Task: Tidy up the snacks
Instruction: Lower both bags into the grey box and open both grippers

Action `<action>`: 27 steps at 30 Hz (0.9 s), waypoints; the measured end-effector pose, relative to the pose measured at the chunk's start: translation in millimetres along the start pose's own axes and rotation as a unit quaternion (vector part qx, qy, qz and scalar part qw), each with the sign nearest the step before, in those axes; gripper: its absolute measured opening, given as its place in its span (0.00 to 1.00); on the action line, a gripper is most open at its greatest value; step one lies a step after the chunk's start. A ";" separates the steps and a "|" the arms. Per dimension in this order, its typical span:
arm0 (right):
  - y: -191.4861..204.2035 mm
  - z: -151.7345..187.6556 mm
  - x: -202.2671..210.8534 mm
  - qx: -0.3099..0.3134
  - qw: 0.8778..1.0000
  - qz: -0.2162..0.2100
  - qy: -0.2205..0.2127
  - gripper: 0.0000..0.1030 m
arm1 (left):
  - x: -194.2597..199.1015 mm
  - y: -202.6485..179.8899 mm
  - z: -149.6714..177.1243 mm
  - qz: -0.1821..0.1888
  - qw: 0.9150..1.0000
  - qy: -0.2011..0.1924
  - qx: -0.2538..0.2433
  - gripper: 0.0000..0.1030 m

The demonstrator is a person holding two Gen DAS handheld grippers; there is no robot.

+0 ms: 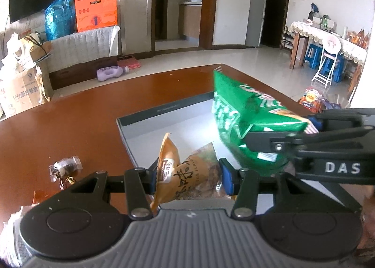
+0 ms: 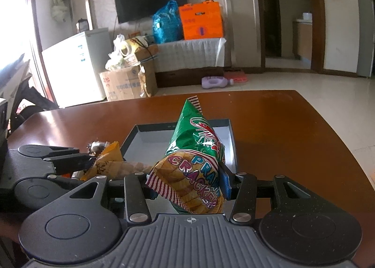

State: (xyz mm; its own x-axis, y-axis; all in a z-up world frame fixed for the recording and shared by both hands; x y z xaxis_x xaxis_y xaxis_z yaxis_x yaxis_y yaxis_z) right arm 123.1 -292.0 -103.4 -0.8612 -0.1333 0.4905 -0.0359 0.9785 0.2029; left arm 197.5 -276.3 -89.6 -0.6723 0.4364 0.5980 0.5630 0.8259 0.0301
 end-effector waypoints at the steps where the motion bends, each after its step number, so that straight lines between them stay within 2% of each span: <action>1: 0.5 -0.7 -1.1 -0.002 1.000 0.001 0.000 0.47 | -2.0 0.3 -1.0 0.000 1.000 0.000 -0.001 0.47; 16: 4.9 -1.3 -4.7 0.003 1.000 0.007 0.001 0.49 | -12.1 1.8 -2.0 -0.016 1.000 -0.004 -0.011 0.48; 22: 6.6 -3.8 -6.0 0.005 1.000 0.010 0.001 0.58 | -14.8 4.0 0.1 -0.015 1.000 0.000 -0.009 0.53; 27: 7.2 -4.9 -5.8 0.009 1.000 0.012 -0.001 0.61 | -13.6 2.0 -2.4 -0.015 1.000 -0.005 -0.014 0.53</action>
State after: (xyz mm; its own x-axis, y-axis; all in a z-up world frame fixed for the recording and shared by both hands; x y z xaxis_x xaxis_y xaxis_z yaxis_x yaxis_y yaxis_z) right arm 130.3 -285.0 -100.7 -0.8630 -0.1099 0.4930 -0.0245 0.9840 0.1763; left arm 209.0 -281.5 -95.7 -0.6941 0.4151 0.5881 0.5556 0.8284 0.0712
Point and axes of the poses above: each gripper's, at about its wrist camera, not at the fingertips, and x roughly against the way its jaws point, y to its left, z to its underside, the point moved 8 cm from there along -x, roughly the way its jaws point, and after that the axes turned 7 degrees about -x, right-handed, at the moved point
